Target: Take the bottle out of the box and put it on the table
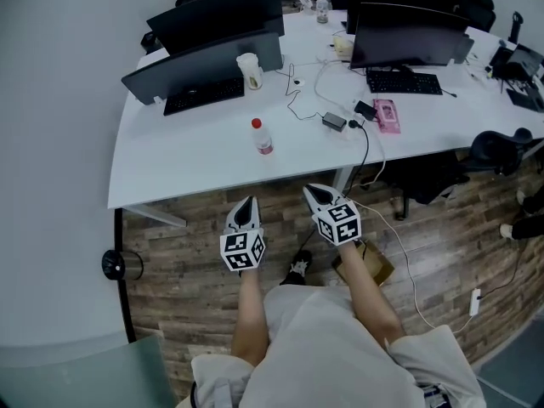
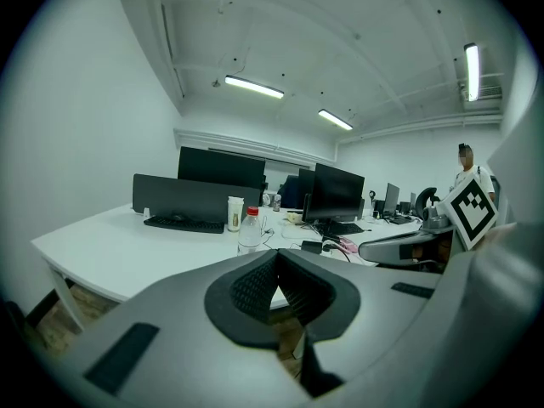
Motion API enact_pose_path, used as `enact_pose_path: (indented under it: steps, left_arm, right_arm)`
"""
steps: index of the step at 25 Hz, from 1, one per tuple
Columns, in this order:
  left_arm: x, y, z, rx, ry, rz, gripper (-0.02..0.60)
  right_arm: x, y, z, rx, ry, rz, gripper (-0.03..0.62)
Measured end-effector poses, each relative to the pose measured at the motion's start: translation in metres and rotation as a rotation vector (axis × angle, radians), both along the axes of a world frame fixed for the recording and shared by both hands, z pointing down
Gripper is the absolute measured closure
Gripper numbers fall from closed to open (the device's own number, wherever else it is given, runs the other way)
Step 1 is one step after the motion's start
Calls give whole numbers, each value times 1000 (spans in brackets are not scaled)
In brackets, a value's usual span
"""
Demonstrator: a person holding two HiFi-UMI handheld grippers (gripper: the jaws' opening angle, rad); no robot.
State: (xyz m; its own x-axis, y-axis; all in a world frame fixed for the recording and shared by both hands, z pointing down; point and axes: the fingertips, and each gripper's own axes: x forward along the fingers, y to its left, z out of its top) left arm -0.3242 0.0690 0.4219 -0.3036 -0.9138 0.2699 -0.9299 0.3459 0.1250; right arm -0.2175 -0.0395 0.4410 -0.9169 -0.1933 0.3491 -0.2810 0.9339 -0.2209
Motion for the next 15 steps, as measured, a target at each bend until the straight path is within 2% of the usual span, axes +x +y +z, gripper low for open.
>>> enact_pose_path:
  steps: [5,11,15]
  left_arm:
    - [-5,-5,5,3,-1,-7,568]
    - [-10,-11,10,-16,-22,-3,568]
    - [-4,-5,13,-30,-23,3,568]
  right_arm:
    - [5,-14,3,11,-7,35,554]
    - [-1,-14,6,61,21,-8,554]
    - [-1,-8,10,53,46,-32,554]
